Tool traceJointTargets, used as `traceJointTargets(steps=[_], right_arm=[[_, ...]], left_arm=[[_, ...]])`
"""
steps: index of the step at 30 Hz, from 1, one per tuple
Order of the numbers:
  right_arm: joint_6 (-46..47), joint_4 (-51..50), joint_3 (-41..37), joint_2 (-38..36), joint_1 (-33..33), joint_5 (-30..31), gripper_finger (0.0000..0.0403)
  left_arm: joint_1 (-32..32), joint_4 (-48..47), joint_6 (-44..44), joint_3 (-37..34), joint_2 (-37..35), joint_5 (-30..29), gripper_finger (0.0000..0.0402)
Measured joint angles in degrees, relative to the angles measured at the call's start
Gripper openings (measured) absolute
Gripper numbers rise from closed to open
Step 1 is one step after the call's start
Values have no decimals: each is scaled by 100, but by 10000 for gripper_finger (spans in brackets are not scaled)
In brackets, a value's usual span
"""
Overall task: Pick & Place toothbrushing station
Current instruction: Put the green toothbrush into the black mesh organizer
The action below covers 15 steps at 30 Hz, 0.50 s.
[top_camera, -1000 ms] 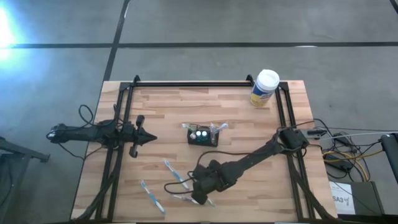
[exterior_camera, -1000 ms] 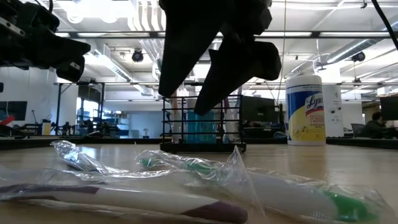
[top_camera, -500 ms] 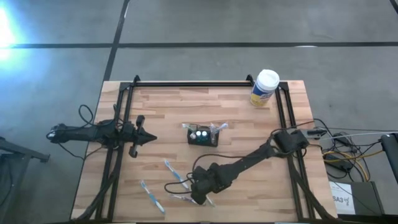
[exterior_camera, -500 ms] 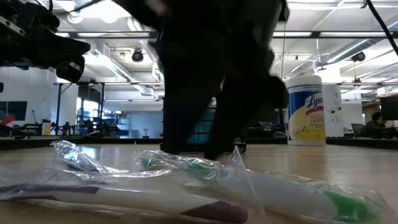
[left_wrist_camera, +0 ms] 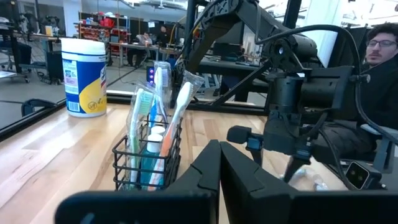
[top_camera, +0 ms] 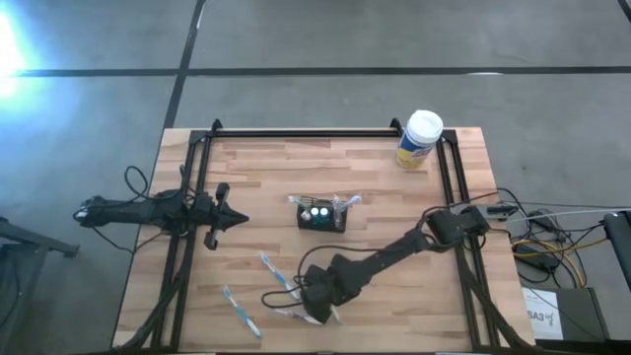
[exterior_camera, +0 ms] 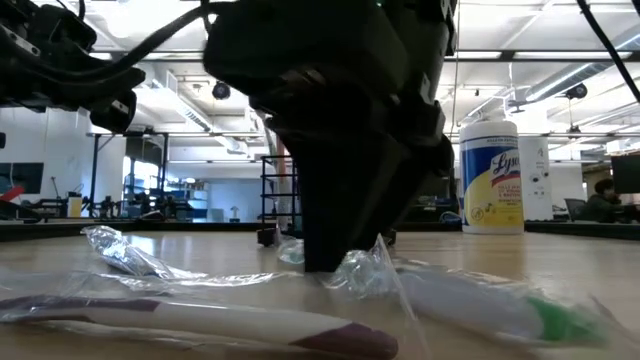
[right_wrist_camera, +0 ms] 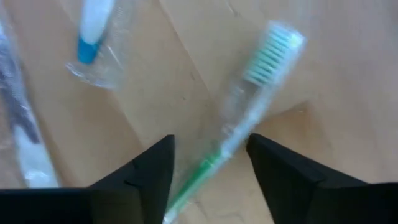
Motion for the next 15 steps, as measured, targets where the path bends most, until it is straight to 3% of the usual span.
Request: traceJointTargets(steps=[9,15], right_arm=[[-899,-524,35,-27,-63,-95,28],[-1405,-829,51,-306,-72,65,21]], left_arm=[[-1,-5,26,0,0,-7,7],[1,18,31,-2,0,-11,7]])
